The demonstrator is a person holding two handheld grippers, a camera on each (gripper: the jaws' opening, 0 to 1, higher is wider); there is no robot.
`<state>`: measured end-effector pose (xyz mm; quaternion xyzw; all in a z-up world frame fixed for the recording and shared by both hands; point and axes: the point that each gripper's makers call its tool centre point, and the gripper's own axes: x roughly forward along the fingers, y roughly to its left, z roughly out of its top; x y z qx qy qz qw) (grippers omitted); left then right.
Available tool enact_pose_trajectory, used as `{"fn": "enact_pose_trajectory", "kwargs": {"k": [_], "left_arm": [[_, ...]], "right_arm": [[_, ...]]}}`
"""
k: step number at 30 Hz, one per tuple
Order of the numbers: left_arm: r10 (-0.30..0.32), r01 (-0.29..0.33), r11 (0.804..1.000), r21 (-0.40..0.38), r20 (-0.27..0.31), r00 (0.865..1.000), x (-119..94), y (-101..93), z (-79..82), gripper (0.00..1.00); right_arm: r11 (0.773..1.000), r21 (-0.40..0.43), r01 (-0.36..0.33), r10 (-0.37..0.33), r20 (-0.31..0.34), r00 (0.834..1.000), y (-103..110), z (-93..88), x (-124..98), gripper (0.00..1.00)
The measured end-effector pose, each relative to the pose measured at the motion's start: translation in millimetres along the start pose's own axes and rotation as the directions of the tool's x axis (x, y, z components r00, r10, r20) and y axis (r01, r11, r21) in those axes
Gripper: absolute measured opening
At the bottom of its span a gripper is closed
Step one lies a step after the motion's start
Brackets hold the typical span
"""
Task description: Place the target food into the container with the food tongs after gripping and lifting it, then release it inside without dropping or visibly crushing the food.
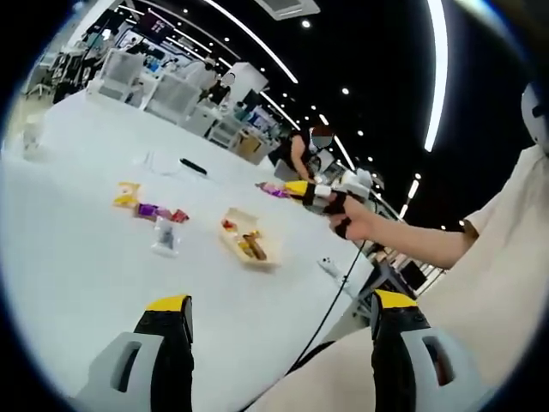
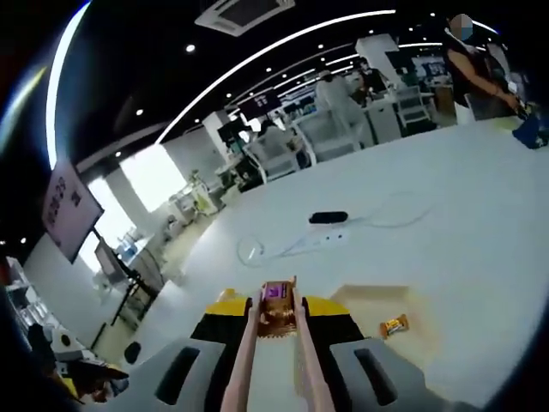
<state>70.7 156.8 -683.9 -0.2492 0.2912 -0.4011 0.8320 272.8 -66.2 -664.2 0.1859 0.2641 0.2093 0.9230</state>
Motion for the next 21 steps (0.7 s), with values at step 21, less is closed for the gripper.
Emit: {"fn": "enact_pose_trajectory", "kwargs": {"k": [21], "left_arm": [[0.011, -0.011, 1.0, 0.009, -0.007, 1.0, -1.5, -4.9, -0.2, 0.85]], "right_arm": [[0.999, 0.038, 0.013, -0.014, 0.016, 1.0, -12.5, -2.5, -8.3, 0.22]]}}
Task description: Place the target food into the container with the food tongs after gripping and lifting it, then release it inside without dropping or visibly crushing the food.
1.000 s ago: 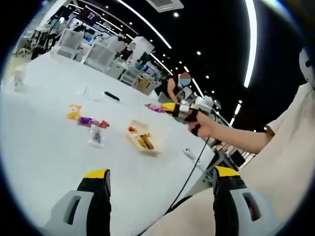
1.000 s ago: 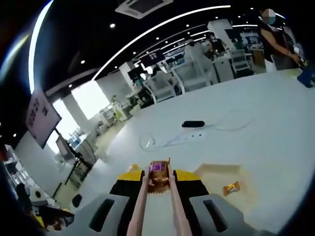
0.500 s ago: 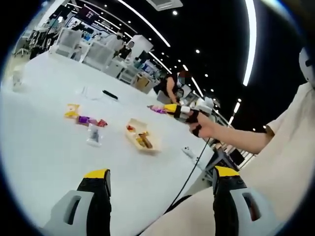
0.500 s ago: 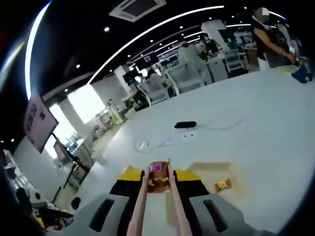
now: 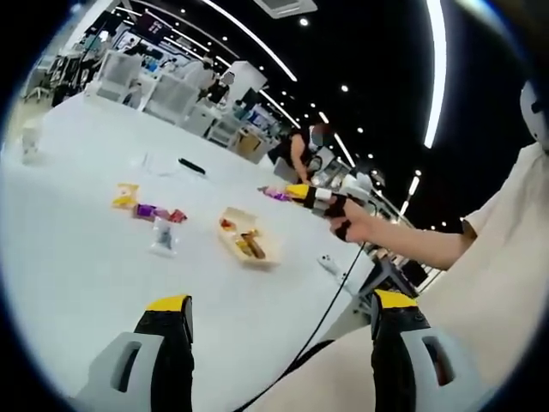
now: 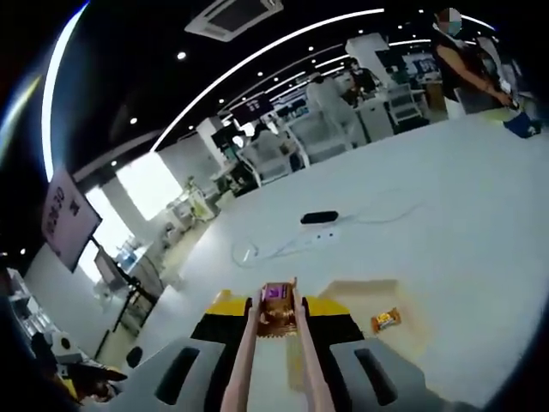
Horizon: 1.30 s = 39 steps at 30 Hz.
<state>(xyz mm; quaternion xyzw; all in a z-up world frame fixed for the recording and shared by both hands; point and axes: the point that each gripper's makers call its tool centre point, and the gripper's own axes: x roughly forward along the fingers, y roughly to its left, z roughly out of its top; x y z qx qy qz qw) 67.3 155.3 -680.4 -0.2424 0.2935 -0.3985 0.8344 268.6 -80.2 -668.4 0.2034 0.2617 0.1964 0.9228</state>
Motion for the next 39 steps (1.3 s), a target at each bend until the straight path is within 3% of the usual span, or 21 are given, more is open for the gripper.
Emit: {"fn": "enact_pose_trajectory", "kwargs": {"k": [9, 15, 39], "left_arm": [[-0.02, 0.02, 1.0, 0.001, 0.016, 1.0, 6.0, -10.6, -4.0, 0.85], [-0.027, 0.027, 1.0, 0.001, -0.014, 1.0, 7.4, -12.7, -14.2, 0.85], [-0.023, 0.023, 1.0, -0.012, -0.014, 1.0, 8.8, -4.6, -11.8, 0.85]], "right_arm": [[1.0, -0.003, -0.01, 0.01, 0.003, 1.0, 2.7, 2.1, -5.7, 0.22], [1.0, 0.001, -0.005, 0.005, 0.008, 1.0, -0.7, 1.8, -7.6, 0.22], [0.999, 0.033, 0.022, -0.022, 0.014, 1.0, -14.6, 0.2, -8.3, 0.22]]}}
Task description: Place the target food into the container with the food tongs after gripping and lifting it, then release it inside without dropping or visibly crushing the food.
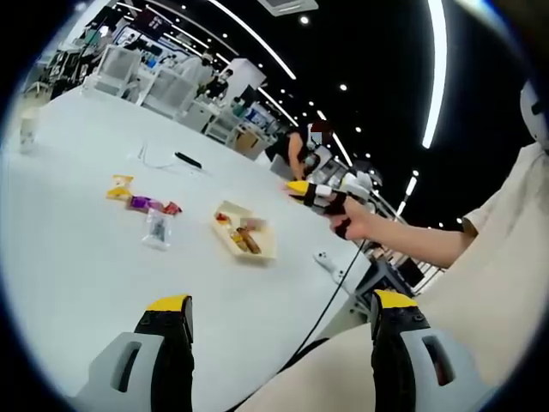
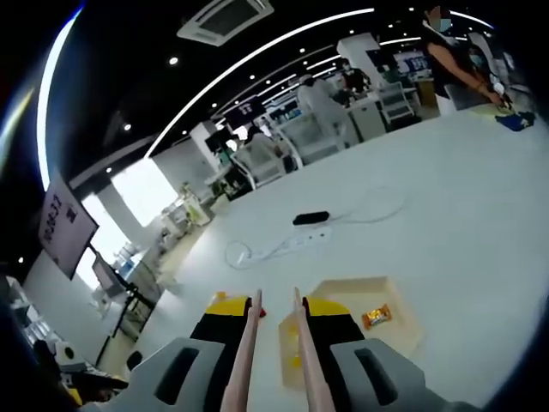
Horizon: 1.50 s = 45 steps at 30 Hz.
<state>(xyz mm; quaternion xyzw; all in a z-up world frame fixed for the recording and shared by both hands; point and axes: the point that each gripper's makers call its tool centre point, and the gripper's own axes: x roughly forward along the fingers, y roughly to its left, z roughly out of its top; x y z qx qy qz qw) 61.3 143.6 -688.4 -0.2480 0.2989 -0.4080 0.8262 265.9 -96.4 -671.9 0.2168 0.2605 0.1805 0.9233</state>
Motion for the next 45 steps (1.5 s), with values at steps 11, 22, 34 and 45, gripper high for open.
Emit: {"fn": "enact_pose_trajectory", "kwargs": {"k": [11, 22, 34, 45], "left_arm": [[-0.006, 0.006, 1.0, -0.002, -0.006, 1.0, 4.6, 2.9, 1.5, 0.85], [-0.008, 0.008, 1.0, -0.001, -0.011, 1.0, 6.4, 4.5, 5.0, 0.85], [0.007, -0.007, 1.0, 0.002, 0.002, 1.0, 2.0, 7.1, 8.5, 0.86], [0.006, -0.006, 1.0, -0.007, 0.017, 1.0, -0.6, 8.5, 8.8, 0.85]], "right_arm": [[1.0, 0.021, 0.006, -0.006, -0.017, 1.0, -3.8, -8.9, 1.2, 0.23], [0.998, 0.062, 0.016, -0.016, -0.011, 1.0, -8.9, -9.2, -0.1, 0.24], [0.998, 0.063, 0.004, -0.001, -0.043, 0.999, 0.4, -14.3, 7.2, 0.25], [0.998, 0.059, -0.019, 0.024, -0.083, 0.996, 6.3, -26.7, 19.0, 0.26]]}}
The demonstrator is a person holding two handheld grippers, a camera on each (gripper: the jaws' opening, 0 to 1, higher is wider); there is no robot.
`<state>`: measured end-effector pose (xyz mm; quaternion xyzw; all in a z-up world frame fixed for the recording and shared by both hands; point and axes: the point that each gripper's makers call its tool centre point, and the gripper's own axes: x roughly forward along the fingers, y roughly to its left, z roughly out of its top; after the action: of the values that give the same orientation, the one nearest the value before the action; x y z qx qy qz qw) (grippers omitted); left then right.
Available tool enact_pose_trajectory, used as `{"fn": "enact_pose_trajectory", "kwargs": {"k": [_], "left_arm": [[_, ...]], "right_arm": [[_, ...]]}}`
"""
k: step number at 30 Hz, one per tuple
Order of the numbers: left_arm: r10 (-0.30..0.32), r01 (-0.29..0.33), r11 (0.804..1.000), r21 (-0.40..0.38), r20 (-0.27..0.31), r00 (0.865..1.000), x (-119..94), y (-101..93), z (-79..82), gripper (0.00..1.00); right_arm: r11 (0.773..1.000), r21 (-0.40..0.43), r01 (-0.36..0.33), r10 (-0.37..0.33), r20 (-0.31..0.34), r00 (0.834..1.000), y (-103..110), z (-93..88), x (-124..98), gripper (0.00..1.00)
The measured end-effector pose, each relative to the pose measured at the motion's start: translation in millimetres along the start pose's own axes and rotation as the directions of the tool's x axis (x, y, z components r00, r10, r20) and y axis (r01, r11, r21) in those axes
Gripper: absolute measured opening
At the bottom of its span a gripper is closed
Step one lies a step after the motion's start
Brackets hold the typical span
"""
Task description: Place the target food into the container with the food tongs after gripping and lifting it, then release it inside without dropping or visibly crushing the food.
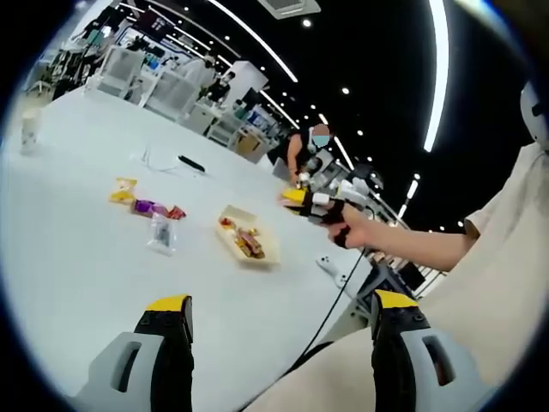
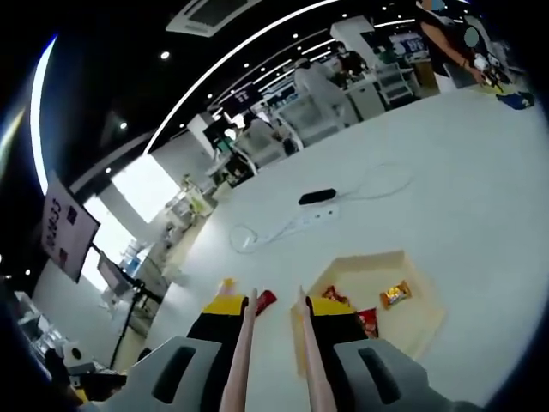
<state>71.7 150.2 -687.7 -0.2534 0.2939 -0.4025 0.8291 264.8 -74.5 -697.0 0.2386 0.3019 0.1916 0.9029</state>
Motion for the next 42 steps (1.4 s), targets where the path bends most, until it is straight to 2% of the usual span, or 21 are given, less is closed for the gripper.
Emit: {"fn": "enact_pose_trajectory", "kwargs": {"k": [11, 29, 42], "left_arm": [[0.013, -0.013, 1.0, -0.013, 0.004, 1.0, -5.6, 5.6, -6.3, 0.85], [0.033, -0.032, 0.999, -0.036, 0.027, 0.999, -13.1, 10.6, -11.4, 0.85], [0.043, -0.042, 0.998, -0.039, 0.037, 0.998, -16.5, 14.1, -9.2, 0.85]], "right_arm": [[1.0, -0.012, 0.0, 0.0, -0.036, 0.999, 5.6, -7.5, 1.1, 0.26], [0.999, -0.035, -0.04, 0.035, -0.116, 0.993, 28.9, -31.3, 18.8, 0.27], [0.995, -0.061, -0.073, 0.063, -0.155, 0.986, 45.1, -34.7, 33.3, 0.27]]}}
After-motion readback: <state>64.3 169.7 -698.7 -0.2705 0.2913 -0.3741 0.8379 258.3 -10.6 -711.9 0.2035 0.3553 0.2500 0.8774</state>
